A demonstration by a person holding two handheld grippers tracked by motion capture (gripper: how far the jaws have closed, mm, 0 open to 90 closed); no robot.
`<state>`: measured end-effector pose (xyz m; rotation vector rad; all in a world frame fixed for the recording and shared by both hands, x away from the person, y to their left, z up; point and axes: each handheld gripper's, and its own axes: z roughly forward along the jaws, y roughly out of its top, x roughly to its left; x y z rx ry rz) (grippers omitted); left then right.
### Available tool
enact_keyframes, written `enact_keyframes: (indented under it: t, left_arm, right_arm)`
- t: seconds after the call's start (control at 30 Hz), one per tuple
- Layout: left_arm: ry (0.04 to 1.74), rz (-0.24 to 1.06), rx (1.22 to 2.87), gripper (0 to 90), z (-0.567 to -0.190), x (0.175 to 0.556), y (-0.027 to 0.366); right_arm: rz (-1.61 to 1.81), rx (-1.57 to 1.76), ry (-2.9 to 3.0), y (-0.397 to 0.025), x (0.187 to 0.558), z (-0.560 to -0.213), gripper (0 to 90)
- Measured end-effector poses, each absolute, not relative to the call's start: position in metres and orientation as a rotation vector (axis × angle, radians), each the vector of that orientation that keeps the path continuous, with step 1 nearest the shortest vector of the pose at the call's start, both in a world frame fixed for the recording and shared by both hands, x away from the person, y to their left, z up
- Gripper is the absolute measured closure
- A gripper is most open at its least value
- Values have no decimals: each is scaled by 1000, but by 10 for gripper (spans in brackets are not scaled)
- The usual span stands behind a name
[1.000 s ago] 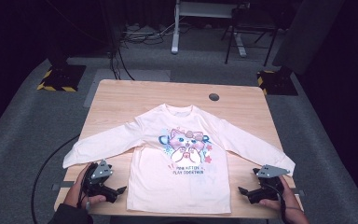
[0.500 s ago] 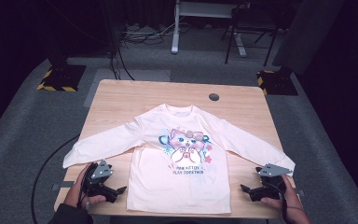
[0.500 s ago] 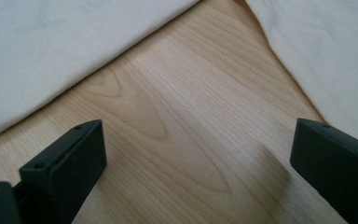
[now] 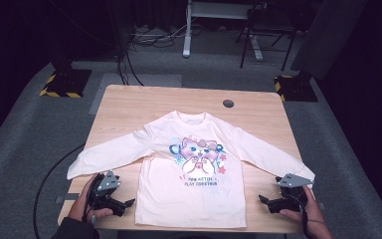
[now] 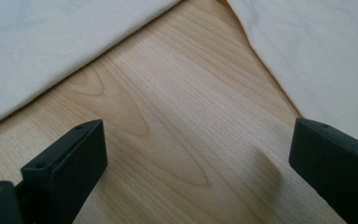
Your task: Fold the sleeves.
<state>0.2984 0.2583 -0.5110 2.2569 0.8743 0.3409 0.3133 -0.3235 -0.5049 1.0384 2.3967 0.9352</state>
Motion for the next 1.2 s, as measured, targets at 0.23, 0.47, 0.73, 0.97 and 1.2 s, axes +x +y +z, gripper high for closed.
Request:
enact_keyframes:
  t: [0.23,0.47,0.73,0.97,1.2]
  left_arm:
    - [874,342,2257,2,-511,298,258]
    - [875,342,2257,2,-511,298,258]
    - [874,342,2257,2,-511,298,258]
    - [874,342,2257,2,-511,298,258]
    - [874,341,2257,2,-511,298,258]
  right_arm:
    - [935,1046,2379,-327,314,-503,42]
    - [926,1048,2371,-330,315,-502,44]
    - [917,1050,2348,-334,317,-498,45]
    - [902,1059,2317,-342,320,-494,51]
    - [890,1079,2289,-350,325,-491,56]
